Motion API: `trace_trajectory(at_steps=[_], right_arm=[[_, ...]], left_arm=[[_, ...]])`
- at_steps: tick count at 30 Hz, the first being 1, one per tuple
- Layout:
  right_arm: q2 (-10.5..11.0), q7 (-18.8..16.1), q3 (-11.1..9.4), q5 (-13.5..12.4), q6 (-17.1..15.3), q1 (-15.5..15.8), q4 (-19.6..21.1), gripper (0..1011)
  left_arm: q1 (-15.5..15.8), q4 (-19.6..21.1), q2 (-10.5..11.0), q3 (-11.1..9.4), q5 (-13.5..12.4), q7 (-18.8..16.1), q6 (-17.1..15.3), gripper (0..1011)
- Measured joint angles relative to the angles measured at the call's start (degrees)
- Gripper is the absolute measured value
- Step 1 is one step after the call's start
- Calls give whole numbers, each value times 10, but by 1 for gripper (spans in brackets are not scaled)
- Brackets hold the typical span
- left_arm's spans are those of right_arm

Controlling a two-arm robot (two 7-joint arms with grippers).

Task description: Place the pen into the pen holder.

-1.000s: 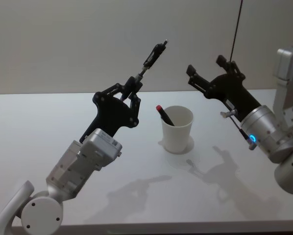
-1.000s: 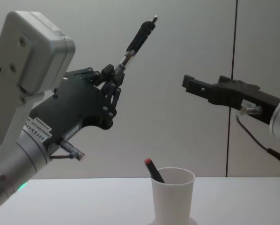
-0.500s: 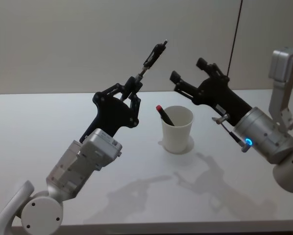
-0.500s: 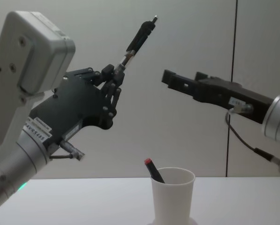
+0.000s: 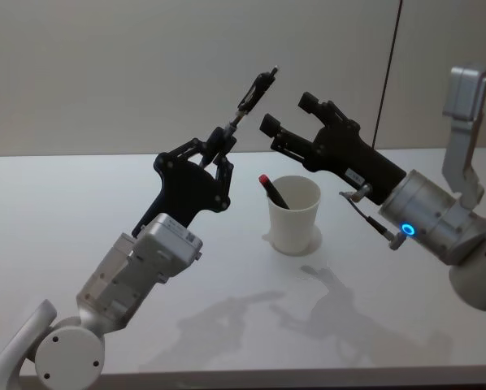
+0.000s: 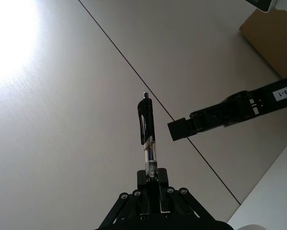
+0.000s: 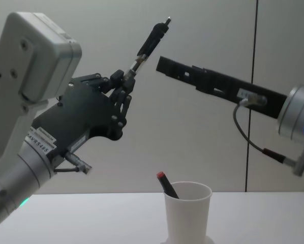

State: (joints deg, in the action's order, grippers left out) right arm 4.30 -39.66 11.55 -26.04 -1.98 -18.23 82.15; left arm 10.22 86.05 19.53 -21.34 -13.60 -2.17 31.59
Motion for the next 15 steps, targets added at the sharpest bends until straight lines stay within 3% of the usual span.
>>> trace_trajectory(at_steps=[15], right_arm=[[12,-29,-7,-63,-41,-4,19,1002]], left_arm=[[0,0,0,0,0,0,0,137]])
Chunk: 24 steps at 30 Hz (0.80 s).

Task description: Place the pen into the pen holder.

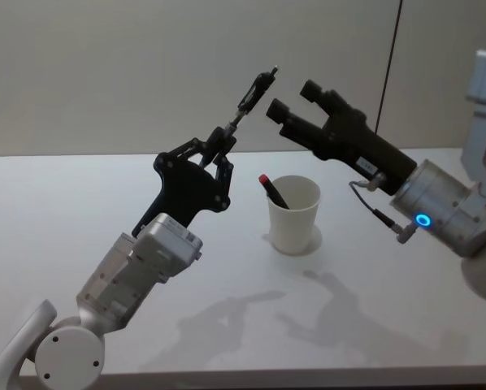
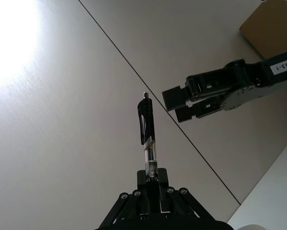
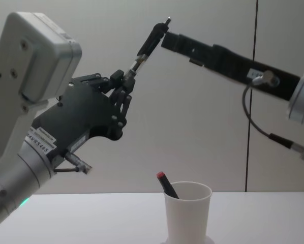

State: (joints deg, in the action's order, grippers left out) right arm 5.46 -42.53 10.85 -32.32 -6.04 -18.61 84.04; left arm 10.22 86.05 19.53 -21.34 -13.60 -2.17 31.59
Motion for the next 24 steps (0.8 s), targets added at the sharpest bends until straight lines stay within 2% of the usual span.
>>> trace_trajectory(at_steps=[11,24], right_arm=[[7,-9,0,-31,-20,0,11,1002],[-1,3,14,-35,-35,-7,13,1002]], left_arm=[[0,0,0,0,0,0,0,137],[0,0,0,0,0,0,0,137]])
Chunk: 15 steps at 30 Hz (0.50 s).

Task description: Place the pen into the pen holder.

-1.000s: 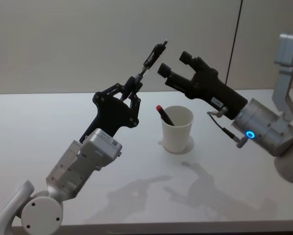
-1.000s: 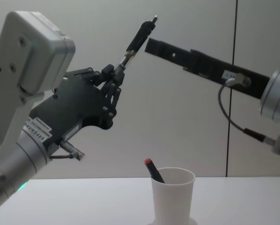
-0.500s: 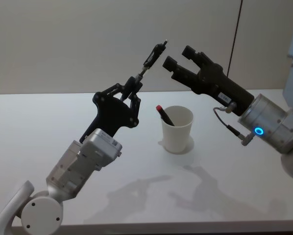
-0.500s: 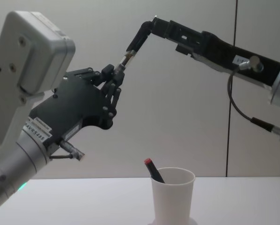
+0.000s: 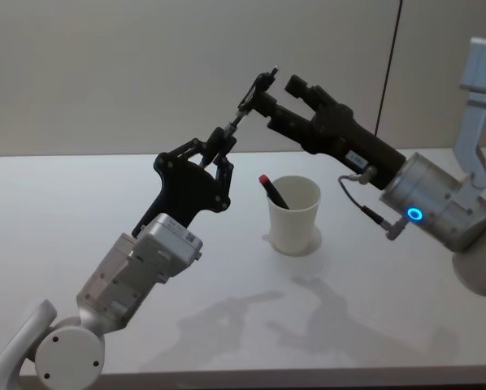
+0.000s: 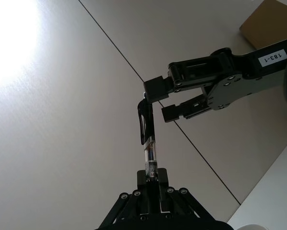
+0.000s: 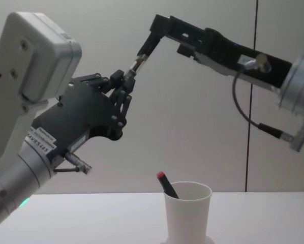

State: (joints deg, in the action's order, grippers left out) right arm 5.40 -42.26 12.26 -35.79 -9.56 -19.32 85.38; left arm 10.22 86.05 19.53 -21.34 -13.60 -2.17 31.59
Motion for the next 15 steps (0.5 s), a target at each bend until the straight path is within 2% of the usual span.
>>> trace_trajectory(at_steps=[15], right_arm=[[-14,22,20,10,-10,-15,-9,981]], left_arm=[[0,0,0,0,0,0,0,137]])
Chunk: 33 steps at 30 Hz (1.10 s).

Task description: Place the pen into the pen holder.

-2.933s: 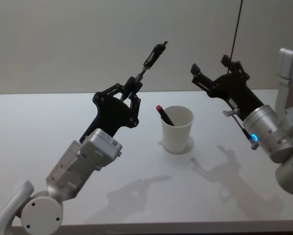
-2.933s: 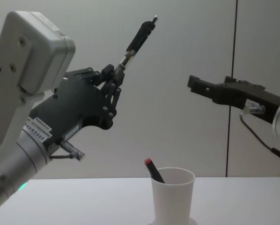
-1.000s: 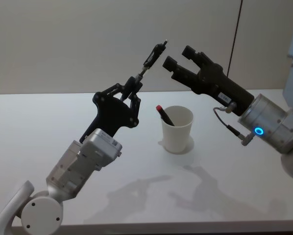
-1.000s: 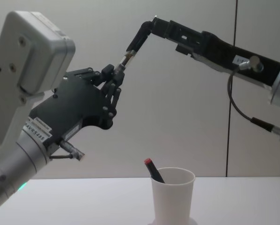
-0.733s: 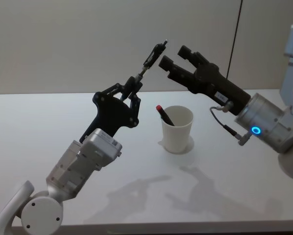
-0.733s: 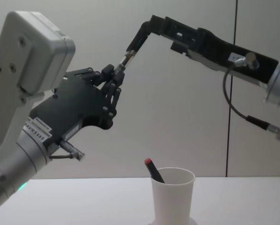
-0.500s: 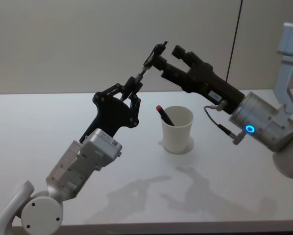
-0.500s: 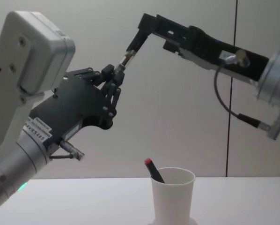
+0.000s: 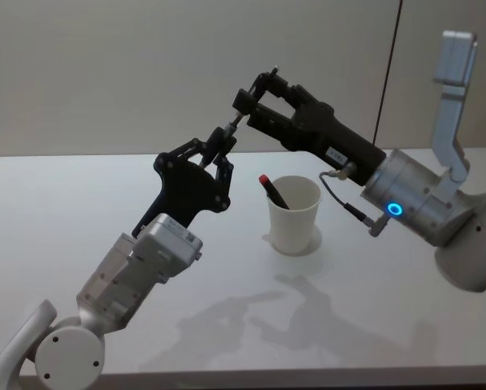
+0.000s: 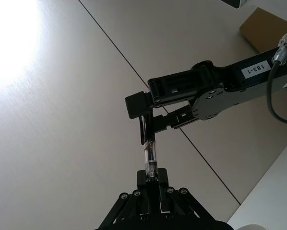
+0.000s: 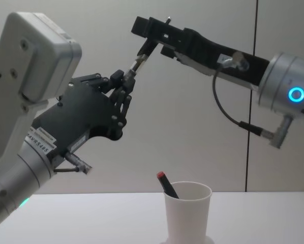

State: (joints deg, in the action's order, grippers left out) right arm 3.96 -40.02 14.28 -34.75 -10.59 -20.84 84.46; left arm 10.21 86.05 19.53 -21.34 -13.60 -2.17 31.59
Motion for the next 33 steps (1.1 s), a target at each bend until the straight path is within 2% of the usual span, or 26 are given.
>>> trace_trajectory(at_steps=[3,5,6,22,23,24,28,33], right_arm=[[-2,5,3,2,-1,-2,-2,946],[-4,9,6,4,-2,-5,-5,863],[-4,11,6,4,-2,-5,-5,863],[-12,39,18,8,-5,-15,-15,339],[-12,40,18,8,-5,-15,-15,328],[-12,42,19,8,-5,-16,-15,261],[-13,46,21,7,-5,-17,-15,167],[-13,51,23,6,-5,-17,-14,151]], left_arm=[[0,0,0,0,0,0,0,137],[0,0,0,0,0,0,0,137],[0,0,0,0,0,0,0,137],[0,0,0,0,0,0,0,138],[0,0,0,0,0,0,0,137],[0,0,0,0,0,0,0,137],[0,0,0,0,0,0,0,137],[0,0,0,0,0,0,0,137]])
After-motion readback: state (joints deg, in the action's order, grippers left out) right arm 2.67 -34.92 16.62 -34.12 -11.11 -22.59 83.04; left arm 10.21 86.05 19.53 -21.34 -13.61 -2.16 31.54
